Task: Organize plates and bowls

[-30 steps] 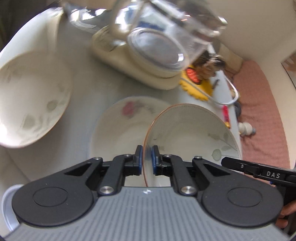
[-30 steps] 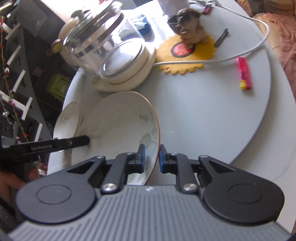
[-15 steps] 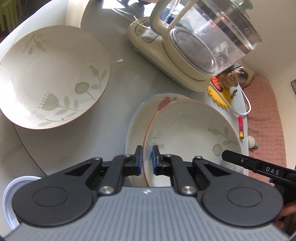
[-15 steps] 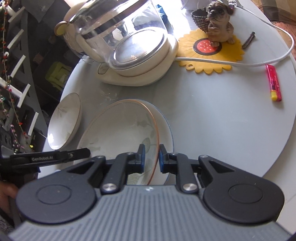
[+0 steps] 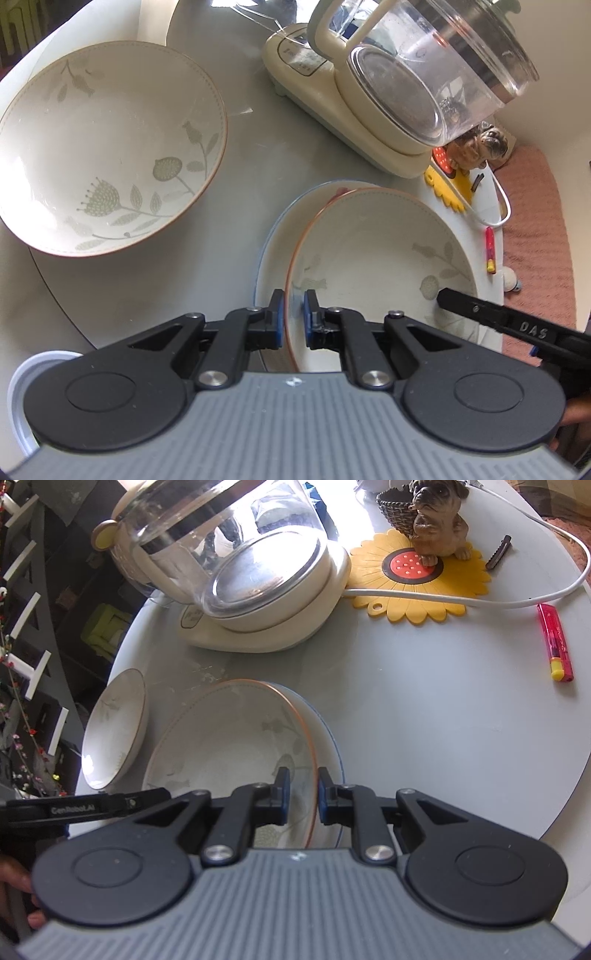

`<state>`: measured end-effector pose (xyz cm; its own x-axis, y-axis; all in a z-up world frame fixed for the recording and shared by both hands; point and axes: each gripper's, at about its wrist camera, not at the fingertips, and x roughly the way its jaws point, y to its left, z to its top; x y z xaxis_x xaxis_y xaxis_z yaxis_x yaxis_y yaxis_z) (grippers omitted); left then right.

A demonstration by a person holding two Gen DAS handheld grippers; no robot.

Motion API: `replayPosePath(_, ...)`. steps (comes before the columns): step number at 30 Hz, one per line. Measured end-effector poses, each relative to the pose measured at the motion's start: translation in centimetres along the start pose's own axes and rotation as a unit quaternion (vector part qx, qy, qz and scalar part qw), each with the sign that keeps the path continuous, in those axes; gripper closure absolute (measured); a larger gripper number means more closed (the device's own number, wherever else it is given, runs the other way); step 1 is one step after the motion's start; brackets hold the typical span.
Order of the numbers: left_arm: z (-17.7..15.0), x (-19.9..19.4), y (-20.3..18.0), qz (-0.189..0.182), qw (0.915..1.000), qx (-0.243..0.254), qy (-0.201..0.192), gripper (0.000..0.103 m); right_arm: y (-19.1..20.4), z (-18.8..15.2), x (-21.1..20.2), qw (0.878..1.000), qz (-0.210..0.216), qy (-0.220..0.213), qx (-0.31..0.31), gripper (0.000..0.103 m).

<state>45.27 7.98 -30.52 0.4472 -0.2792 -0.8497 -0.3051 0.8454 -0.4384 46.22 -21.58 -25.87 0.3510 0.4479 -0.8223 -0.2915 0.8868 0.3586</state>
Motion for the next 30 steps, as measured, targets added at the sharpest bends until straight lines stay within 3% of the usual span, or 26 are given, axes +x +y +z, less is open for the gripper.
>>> replayPosePath(6,0.0,0.1,-0.1,0.012,0.9999,-0.001,-0.009,0.091,0.3,0.3,0.2,1.000,-0.016,-0.010,-0.022,0.087)
replayPosePath(9,-0.1,0.2,0.2,0.006,0.9999,-0.003,-0.009,0.091,-0.3,0.6,0.1,1.000,-0.008,-0.011,-0.003,0.089)
replayPosePath(30,-0.4,-1.5,1.6,-0.016,0.9989,-0.043,0.013,0.091,0.4,-0.4,1.1,0.999,-0.013,-0.003,-0.043,0.091)
